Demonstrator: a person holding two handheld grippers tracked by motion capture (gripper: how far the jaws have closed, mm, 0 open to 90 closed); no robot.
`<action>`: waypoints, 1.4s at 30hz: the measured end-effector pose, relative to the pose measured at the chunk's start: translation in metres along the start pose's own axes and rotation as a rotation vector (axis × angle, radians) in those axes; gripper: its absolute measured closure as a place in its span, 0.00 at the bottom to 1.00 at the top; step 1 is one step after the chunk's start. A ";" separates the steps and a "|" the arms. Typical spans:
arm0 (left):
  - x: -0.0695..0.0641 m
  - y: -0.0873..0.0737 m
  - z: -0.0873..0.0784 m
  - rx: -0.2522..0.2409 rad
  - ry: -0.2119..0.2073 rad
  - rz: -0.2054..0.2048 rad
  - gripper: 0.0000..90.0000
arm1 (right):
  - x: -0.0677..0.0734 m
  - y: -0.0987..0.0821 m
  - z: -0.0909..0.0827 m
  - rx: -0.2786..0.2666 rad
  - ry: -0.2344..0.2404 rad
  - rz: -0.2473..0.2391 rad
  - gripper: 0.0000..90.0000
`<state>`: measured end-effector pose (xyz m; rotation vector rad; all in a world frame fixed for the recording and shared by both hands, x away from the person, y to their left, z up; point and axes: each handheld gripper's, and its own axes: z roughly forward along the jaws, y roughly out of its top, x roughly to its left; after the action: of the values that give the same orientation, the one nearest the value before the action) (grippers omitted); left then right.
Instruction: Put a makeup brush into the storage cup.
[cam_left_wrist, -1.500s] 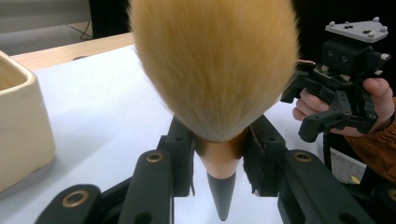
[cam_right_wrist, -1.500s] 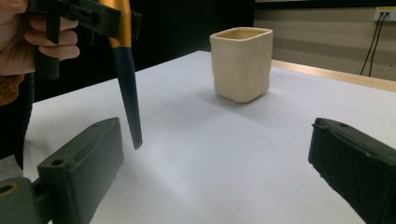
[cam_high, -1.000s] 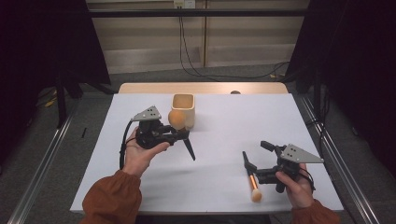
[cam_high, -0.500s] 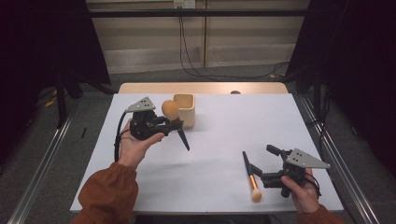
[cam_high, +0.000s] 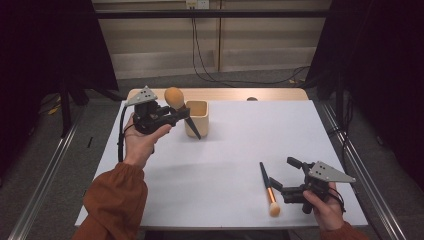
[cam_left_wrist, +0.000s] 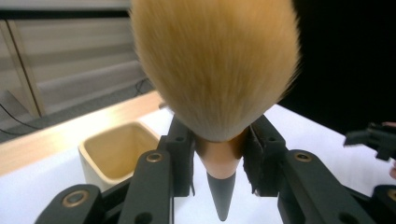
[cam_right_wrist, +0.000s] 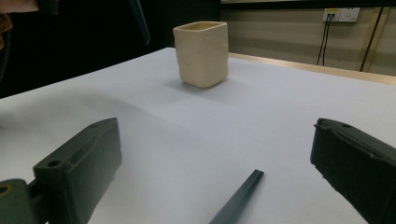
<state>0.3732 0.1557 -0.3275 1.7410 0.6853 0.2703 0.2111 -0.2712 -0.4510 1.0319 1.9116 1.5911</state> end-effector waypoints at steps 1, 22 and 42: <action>0.001 0.002 0.001 0.000 0.007 0.004 0.74 | 0.000 0.000 0.000 0.000 -0.001 0.000 0.02; 0.019 0.032 0.013 -0.051 0.081 0.037 0.74 | 0.000 -0.001 0.000 0.003 0.007 -0.008 0.01; 0.044 0.025 0.036 -0.041 0.155 0.012 0.74 | 0.000 -0.002 0.000 0.008 0.015 -0.011 0.01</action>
<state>0.4348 0.1486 -0.3215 1.6975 0.7759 0.4282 0.2104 -0.2711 -0.4529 1.0139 1.9319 1.5908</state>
